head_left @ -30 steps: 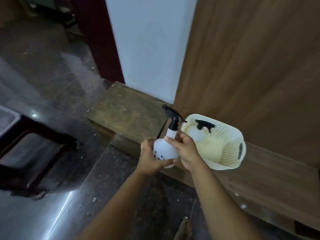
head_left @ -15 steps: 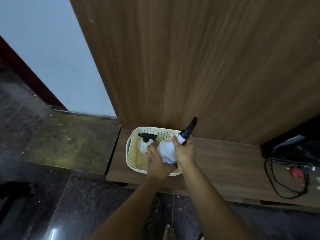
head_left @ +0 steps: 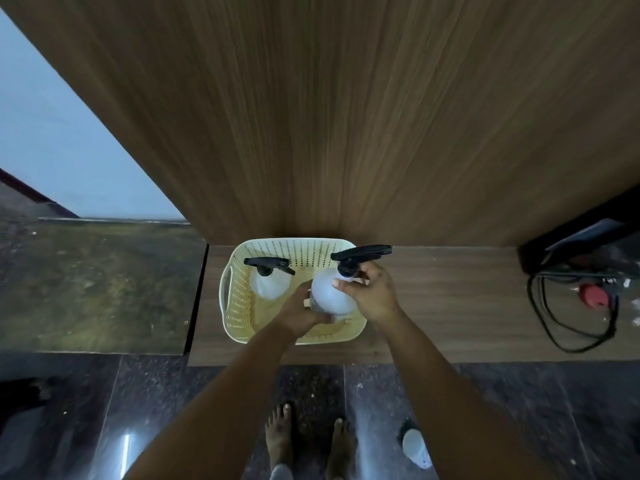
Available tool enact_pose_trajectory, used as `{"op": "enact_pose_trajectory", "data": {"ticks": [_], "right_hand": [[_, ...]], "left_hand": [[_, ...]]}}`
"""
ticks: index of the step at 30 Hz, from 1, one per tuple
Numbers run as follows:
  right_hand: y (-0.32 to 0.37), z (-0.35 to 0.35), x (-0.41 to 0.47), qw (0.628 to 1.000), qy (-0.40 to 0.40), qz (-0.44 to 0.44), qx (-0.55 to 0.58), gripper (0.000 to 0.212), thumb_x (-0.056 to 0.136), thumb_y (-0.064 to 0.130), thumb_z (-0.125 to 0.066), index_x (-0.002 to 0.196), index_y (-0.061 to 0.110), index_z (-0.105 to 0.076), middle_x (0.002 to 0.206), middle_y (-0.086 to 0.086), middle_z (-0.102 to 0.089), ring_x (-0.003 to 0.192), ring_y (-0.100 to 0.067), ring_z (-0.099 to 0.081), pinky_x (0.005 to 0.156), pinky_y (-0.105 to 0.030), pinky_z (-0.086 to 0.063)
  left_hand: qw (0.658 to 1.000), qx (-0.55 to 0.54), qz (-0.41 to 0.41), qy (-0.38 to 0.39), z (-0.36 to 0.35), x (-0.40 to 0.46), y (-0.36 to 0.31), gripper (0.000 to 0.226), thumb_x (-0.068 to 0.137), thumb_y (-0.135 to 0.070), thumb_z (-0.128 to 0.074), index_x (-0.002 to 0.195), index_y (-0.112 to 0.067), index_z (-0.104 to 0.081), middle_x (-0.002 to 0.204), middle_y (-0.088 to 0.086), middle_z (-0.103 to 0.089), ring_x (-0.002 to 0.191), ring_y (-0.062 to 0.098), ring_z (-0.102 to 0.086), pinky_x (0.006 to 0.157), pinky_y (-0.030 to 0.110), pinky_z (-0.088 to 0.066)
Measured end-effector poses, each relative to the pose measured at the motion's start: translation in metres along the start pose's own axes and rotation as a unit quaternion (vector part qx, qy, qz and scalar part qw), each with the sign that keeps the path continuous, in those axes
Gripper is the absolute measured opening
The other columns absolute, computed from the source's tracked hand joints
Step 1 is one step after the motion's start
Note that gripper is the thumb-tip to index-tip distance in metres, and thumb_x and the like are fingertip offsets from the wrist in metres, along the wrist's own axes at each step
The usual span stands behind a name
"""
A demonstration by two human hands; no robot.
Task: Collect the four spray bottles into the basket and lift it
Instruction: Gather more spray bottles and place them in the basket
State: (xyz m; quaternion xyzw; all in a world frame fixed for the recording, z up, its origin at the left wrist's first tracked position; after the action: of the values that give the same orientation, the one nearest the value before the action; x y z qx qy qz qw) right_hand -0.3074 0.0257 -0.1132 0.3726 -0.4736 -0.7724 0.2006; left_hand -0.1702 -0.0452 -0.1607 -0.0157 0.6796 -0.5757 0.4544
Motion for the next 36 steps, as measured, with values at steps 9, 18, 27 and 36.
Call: {"op": "enact_pose_trajectory", "data": {"ticks": [9, 18, 27, 36], "right_hand": [[-0.014, -0.045, 0.027, 0.990, -0.088, -0.007, -0.112, 0.041, 0.073, 0.020, -0.081, 0.108, 0.004, -0.068, 0.112, -0.010, -0.070, 0.104, -0.025, -0.064, 0.085, -0.020, -0.047], [-0.024, -0.060, 0.046, 0.986, -0.105, -0.022, -0.129, 0.034, 0.077, 0.021, -0.077, 0.106, 0.007, -0.068, 0.115, -0.005, -0.067, 0.101, -0.012, -0.058, 0.074, -0.008, -0.032], [-0.039, -0.064, 0.048, 0.988, -0.094, -0.034, -0.121, 0.036, 0.080, 0.015, -0.074, 0.113, 0.005, -0.063, 0.117, -0.007, -0.066, 0.089, -0.008, -0.051, 0.054, 0.009, -0.031], [-0.044, -0.062, 0.048, 0.988, -0.091, -0.042, -0.119, 0.037, 0.081, 0.016, -0.073, 0.115, 0.008, -0.061, 0.117, -0.004, -0.064, 0.096, -0.012, -0.054, 0.051, 0.009, -0.031]], "left_hand": [[0.978, -0.158, 0.124, -0.062, 0.008, 0.047, 0.037, 0.048, 0.089, -0.005, -0.061, 0.133, -0.019, -0.046, 0.093, 0.007, -0.065, 0.080, 0.019, -0.061, 0.086, 0.035, -0.053], [0.982, -0.134, 0.111, -0.078, 0.016, 0.063, 0.044, 0.063, 0.089, -0.008, -0.059, 0.143, -0.026, -0.032, 0.129, 0.012, -0.055, 0.083, 0.013, -0.061, 0.068, 0.024, -0.052], [0.981, -0.137, 0.102, -0.092, 0.013, 0.057, 0.048, 0.063, 0.090, -0.005, -0.059, 0.144, -0.023, -0.032, 0.120, 0.009, -0.056, 0.097, 0.022, -0.059, 0.073, 0.027, -0.051], [0.984, -0.114, 0.096, -0.102, 0.012, 0.053, 0.048, 0.059, 0.088, -0.008, -0.061, 0.140, -0.020, -0.037, 0.114, 0.004, -0.056, 0.092, 0.018, -0.060, 0.077, 0.030, -0.054]]}}
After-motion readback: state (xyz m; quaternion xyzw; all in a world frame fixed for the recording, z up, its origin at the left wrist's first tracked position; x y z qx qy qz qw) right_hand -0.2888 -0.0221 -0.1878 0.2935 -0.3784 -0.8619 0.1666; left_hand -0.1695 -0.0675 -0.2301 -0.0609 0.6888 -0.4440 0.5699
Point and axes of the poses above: each hand's wrist, its own x-axis towards the middle knuckle, its own z-axis out of the back of the hand, y = z × x, the point moved 7 cm from there along x, towards the middle knuckle
